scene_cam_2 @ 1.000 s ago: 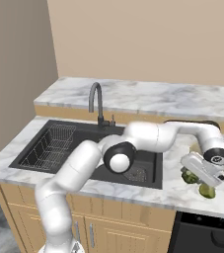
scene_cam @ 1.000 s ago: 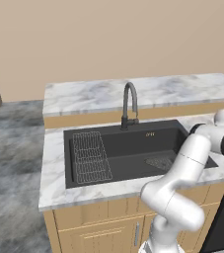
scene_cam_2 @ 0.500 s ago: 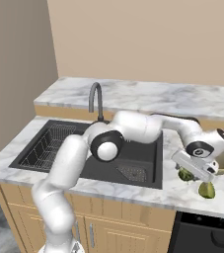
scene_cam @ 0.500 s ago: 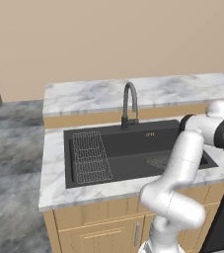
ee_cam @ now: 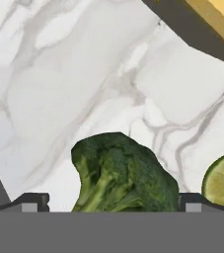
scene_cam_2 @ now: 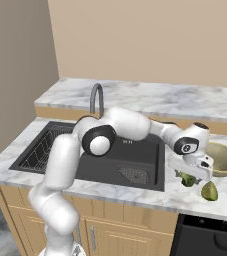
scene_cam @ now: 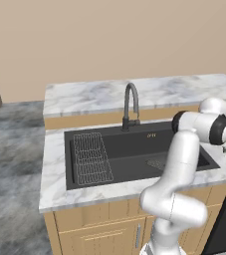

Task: Remove the broccoli and lemon wedge from the sink. Then move the bowl and cup from the counter to the sink for washing.

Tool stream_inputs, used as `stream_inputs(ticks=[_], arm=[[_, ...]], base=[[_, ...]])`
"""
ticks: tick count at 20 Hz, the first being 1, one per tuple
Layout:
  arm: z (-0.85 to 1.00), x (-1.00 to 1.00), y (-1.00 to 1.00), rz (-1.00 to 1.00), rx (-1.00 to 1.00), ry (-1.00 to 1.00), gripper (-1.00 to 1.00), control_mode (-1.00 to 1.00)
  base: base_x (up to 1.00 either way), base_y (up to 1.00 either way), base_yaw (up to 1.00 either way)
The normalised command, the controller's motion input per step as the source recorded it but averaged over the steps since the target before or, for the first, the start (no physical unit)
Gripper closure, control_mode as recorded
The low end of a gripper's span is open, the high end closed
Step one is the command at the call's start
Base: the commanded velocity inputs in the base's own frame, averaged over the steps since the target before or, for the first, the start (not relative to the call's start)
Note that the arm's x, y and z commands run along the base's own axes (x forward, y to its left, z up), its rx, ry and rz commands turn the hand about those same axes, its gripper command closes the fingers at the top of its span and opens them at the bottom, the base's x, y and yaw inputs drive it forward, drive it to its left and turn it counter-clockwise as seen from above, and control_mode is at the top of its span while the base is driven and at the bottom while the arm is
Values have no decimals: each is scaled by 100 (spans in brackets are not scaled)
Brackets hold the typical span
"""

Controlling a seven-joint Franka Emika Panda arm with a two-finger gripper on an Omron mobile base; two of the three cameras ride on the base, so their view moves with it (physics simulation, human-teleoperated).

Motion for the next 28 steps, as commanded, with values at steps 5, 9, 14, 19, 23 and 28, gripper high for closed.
stream_inputs(ticks=[5, 9, 14, 19, 23, 28], arm=[[-4, 3, -2, -8, -21, 21, -100, -100], [-4, 18, -2, -22, -19, 4, -100, -100], [10, -11, -5, -27, -8, 6, -100, -100], [6, 2, -12, 6, -15, -19, -100, -100], [28, -2, -5, -39, -5, 2, -100, -100], [34, -27, -14, -19, 0, -1, -100, -100]], base=[[0, 0, 0], [0, 0, 0], [0, 0, 0], [0, 0, 0], [0, 0, 0], [0, 0, 0]])
